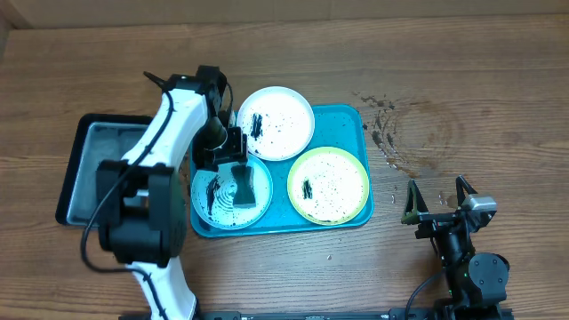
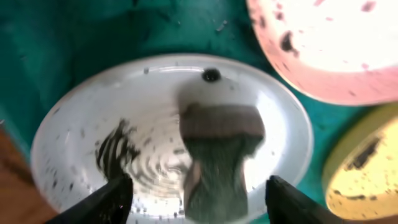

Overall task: Clean dirty plates on tray and stack at the side
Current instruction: 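Scrub the light-blue-rimmed plate with the sponge in the left gripper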

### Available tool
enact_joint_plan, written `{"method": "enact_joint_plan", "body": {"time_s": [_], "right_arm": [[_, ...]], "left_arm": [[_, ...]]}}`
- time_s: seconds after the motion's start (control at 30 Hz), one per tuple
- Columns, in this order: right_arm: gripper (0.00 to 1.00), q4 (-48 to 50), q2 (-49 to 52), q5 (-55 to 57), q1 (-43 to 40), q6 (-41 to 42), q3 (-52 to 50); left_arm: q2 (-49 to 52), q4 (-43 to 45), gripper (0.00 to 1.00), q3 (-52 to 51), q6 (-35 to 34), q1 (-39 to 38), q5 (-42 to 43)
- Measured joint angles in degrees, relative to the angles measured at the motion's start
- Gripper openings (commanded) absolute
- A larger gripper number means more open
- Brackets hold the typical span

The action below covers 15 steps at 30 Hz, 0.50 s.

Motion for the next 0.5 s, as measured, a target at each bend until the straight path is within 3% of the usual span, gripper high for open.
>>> {"method": "enact_joint_plan", "body": {"time_s": [0.27,0.5], "right_arm": [[1.0,0.0,0.0,0.0,0.0,0.0,0.0],[1.0,0.0,0.0,0.0,0.0,0.0,0.0]], "left_arm": [[-4.5,0.9,0.68,-0.4,-0.7,-3.1,3.1],[-4.5,5.3,0.68,-8.5,-5.8,-8.8,1.2]]}}
